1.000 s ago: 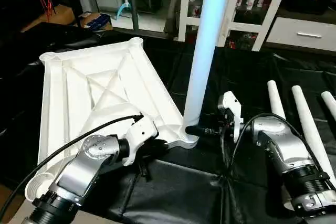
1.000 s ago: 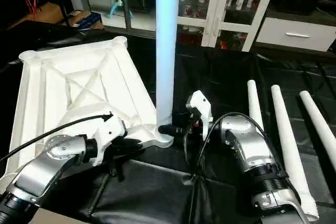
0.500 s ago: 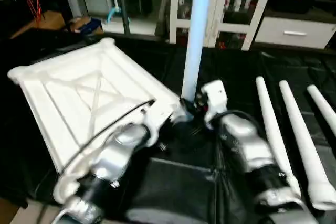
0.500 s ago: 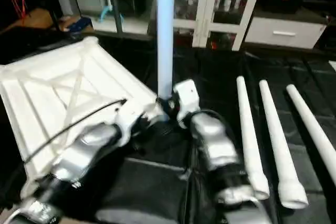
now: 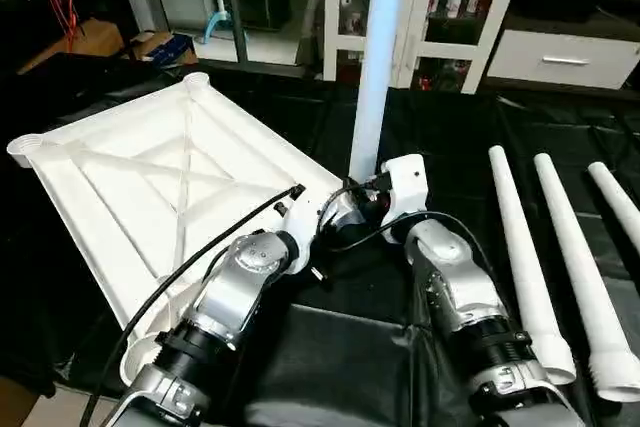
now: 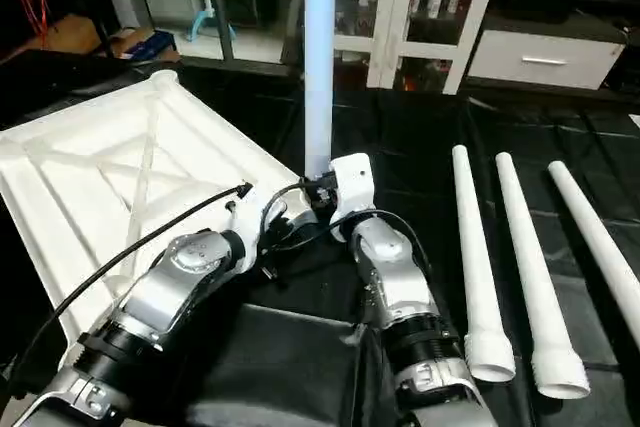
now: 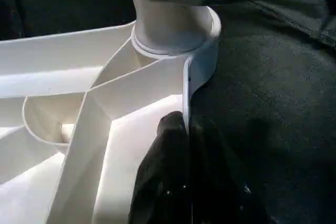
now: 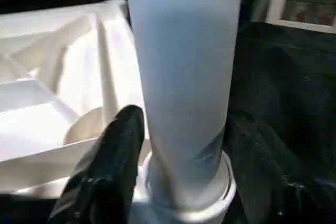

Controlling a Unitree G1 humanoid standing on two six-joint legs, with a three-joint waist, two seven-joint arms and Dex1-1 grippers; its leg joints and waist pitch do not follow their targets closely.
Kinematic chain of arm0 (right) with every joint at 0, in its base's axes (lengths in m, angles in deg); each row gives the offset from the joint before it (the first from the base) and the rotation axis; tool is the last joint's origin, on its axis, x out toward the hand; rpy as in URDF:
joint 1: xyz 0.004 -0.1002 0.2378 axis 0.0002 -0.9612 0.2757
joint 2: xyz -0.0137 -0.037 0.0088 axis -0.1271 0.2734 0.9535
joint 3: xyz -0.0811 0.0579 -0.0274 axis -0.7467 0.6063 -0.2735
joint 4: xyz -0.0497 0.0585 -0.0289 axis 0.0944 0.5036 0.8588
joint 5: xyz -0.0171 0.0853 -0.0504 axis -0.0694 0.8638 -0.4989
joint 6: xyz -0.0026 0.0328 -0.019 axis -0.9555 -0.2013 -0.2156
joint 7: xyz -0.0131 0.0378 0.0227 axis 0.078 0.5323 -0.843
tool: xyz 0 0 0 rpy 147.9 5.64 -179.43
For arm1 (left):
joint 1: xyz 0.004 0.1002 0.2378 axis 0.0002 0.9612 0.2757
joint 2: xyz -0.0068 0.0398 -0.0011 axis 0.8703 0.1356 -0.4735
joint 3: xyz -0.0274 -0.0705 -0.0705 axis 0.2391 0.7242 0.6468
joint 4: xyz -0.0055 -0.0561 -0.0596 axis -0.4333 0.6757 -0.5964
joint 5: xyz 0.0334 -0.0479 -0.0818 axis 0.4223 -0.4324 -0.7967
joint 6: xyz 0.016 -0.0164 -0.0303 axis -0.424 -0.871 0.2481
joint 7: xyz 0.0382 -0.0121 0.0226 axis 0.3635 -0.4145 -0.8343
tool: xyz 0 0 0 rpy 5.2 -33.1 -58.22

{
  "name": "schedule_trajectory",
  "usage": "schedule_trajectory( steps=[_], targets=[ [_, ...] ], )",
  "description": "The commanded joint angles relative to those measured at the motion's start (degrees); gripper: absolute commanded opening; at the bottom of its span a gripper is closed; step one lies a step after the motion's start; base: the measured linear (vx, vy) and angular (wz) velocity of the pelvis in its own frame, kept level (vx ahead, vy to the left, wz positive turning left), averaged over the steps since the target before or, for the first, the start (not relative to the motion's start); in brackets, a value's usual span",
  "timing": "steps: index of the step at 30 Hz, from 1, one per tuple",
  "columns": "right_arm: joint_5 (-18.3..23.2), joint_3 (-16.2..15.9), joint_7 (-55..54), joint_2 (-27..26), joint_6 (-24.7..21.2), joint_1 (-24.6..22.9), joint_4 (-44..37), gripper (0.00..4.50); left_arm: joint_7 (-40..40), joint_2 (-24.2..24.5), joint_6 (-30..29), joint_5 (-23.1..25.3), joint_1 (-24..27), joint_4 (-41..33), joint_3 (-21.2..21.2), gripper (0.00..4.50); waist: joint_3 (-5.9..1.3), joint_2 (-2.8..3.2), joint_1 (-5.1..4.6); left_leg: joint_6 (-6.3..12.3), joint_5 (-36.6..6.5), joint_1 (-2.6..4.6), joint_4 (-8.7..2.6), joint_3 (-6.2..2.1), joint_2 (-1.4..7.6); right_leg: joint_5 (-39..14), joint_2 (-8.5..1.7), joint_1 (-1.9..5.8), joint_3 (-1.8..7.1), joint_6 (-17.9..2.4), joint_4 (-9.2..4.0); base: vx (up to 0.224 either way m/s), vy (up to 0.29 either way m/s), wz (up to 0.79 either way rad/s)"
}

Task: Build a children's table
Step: Rotate leg to tighten

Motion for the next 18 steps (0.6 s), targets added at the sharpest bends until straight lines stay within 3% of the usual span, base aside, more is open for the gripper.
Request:
schedule_trajectory(
  steps=[1, 3, 4, 5, 7, 9, 10, 12, 14, 18],
  targets=[
    [1.37, -0.43, 2.85, 0.13, 0.6, -0.57, -2.19, 2.81, -0.43, 0.87, 2.91, 0.48, 0.62, 0.6, 1.11, 0.0, -3.08, -0.34, 0.05, 0.86, -20.06, 0.37, -4.87, -1.72, 2.63, -20.48, -2.76, 1.98, 2.02, -9.14, -4.41, 0.0, 0.0, 0.0],
    [2.11, 0.44, 3.77, 1.8, -0.41, -2.31, -5.96, 2.93, 0.3, 1.2, 3.88, 0.35, 0.37, 0.78, 0.92, 0.0, -3.13, -0.53, 0.25, 1.12, -18.24, 0.46, -4.78, -1.56, 2.68, -19.34, -2.72, 1.98, 2.14, -9.2, -4.33, 0.0, 0.0, 0.0],
    [2.52, 0.84, 4.02, 2.37, -0.68, -3.17, -7.61, 3.0, 0.18, 1.19, 3.85, 0.3, 0.22, 0.89, 1.03, 0.0, -3.2, -0.49, 0.33, 1.28, -17.83, 0.52, -4.75, -1.54, 2.71, -18.77, -2.71, 1.93, 2.15, -9.36, -4.21, 0.0, 0.0, 0.0],
    [3.76, 1.17, 5.42, 2.99, -1.52, -4.4, -9.84, 3.12, 0.31, 1.28, 4.09, 0.38, 0.05, 1.05, 0.91, 0.0, -3.23, -0.03, 0.4, 1.41, -17.08, 0.48, -4.8, -1.59, 2.77, -17.53, -2.73, 2.04, 2.15, -9.78, -4.06, 0.0, 0.0, 0.0],
    [5.62, 1.22, 7.97, 4.08, -2.93, -6.54, -13.37, 3.24, 0.4, 1.24, 4.94, 0.44, -0.36, 1.68, 0.83, 0.0, -3.23, -0.27, 0.42, 1.75, -16.89, 0.44, -4.79, -1.53, 2.81, -16.22, -2.63, 2.11, 2.15, -10.12, -3.97, 0.0, 0.0, 0.0],
    [6.41, 0.87, 10.31, 6.11, -4.78, -9.32, -16.33, 3.4, 0.61, 0.77, 6.86, 0.24, -1.25, 2.98, 0.64, 0.0, -3.23, 0.21, 0.43, 2.04, -16.62, 0.39, -4.78, -1.56, 2.68, -15.4, -2.53, 2.23, 2.11, -10.39, -3.97, 0.0, 0.0, 0.0],
    [6.41, 0.87, 10.31, 6.11, -4.78, -9.32, -16.33, 3.47, 0.61, 0.77, 6.86, 0.24, -1.25, 2.98, 0.64, 0.0, -3.14, -0.01, 0.43, 2.12, -16.89, 0.38, -4.8, -1.49, 2.65, -15.77, -2.44, 2.25, 2.08, -10.1, -4.19, 0.0, 0.0, 0.0],
    [1.58, 0.8, 6.9, 9.08, -5.15, -10.89, -14.23, 3.62, 0.54, -0.25, 10.71, 0.1, -3.0, 5.24, 0.56, 0.0, -3.14, -0.14, 0.41, 1.86, -17.24, 0.28, -4.73, -1.51, 2.62, -17.6, -2.64, 2.22, 2.07, -10.17, -4.34, 0.0, 0.0, 0.0],
    [-3.0, 1.9, 0.73, 10.56, -5.63, -10.69, -10.04, 3.8, 0.27, -1.38, 13.91, -0.2, -4.71, 7.0, 0.81, 0.0, -3.15, -0.14, 0.56, 0.89, -17.55, 0.91, -4.42, -1.21, 2.36, -19.81, -2.51, 1.51, 2.16, -10.1, -4.78, 0.0, 0.0, 0.0],
    [-4.51, 3.22, -4.66, 10.98, -8.28, -10.28, -7.93, 3.92, -0.38, -3.55, 17.0, -1.7, -6.4, 7.99, 2.07, 0.0, -3.12, -0.28, 0.54, 1.76, -17.12, 0.27, -4.41, -1.39, 2.28, -22.3, -2.82, 2.09, 2.02, -9.22, -4.74, 0.0, 0.0, 0.0]
  ],
)
